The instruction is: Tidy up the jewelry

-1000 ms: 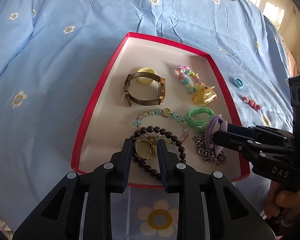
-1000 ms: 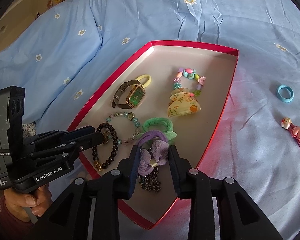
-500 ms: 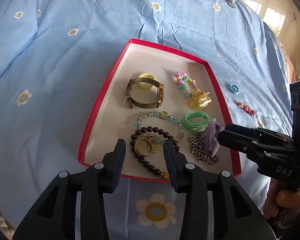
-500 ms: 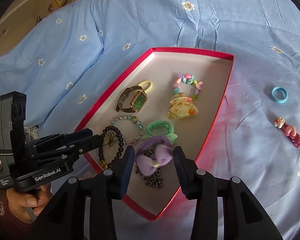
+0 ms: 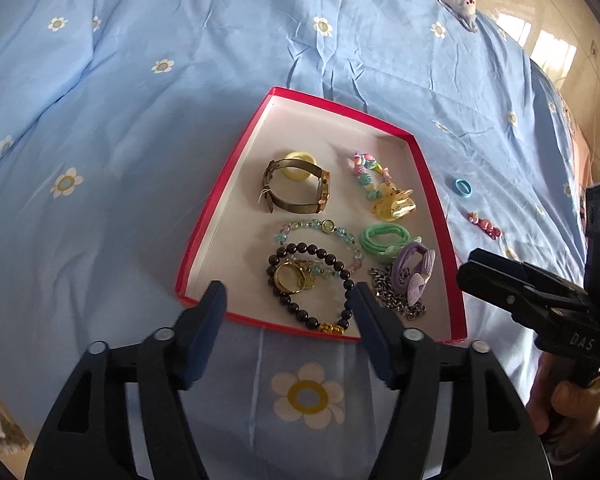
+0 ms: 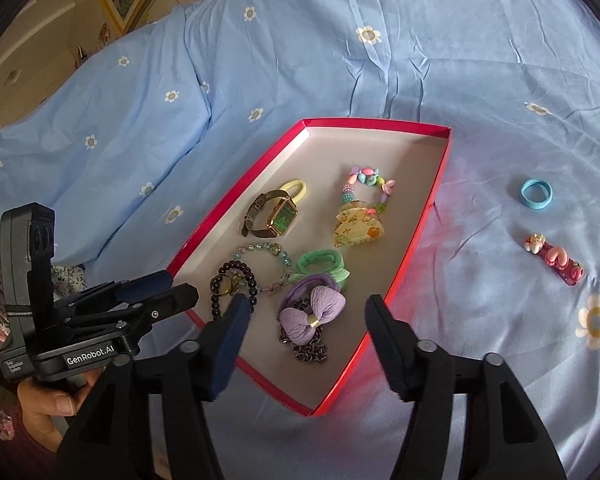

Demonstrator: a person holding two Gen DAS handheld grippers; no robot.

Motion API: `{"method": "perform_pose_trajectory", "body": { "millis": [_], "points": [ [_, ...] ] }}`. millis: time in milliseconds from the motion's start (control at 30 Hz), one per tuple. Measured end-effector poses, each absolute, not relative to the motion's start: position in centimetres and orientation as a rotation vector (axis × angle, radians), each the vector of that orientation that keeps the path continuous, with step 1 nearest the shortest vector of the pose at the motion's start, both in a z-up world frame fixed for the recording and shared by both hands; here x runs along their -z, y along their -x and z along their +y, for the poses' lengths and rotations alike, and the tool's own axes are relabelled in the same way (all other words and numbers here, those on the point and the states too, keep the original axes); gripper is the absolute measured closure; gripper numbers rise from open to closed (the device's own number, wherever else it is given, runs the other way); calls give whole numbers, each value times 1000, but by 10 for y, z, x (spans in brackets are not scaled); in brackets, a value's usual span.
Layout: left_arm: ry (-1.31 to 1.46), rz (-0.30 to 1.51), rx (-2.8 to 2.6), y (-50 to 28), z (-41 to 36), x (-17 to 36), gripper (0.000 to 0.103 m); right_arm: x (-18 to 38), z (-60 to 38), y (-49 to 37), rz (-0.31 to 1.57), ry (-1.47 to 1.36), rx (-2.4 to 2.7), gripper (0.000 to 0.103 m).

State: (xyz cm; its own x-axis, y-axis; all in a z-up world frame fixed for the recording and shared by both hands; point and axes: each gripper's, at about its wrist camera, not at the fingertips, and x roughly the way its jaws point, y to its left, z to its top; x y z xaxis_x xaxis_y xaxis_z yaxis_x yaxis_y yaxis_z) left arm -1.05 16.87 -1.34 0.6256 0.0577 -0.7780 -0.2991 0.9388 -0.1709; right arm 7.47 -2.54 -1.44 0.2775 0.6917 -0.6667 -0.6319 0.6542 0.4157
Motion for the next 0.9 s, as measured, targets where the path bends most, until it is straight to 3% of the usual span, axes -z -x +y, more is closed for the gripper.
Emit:
{"method": "perform_pose_trajectory", "body": {
  "millis": [167, 400, 700, 900],
  "points": [
    [326, 860, -225, 20, 170, 12, 23, 17, -35, -71, 926, -121, -904, 27],
    [391, 837, -257, 36, 170, 17, 18, 16, -49, -62, 863, -176, -926, 14],
    [323, 762, -316, 63, 151, 13, 12, 15, -64, -46, 802, -163, -903, 14],
    [230, 702, -261, 69, 135, -20, 11, -27, -75, -36, 687, -79, -883, 12]
  ]
}}
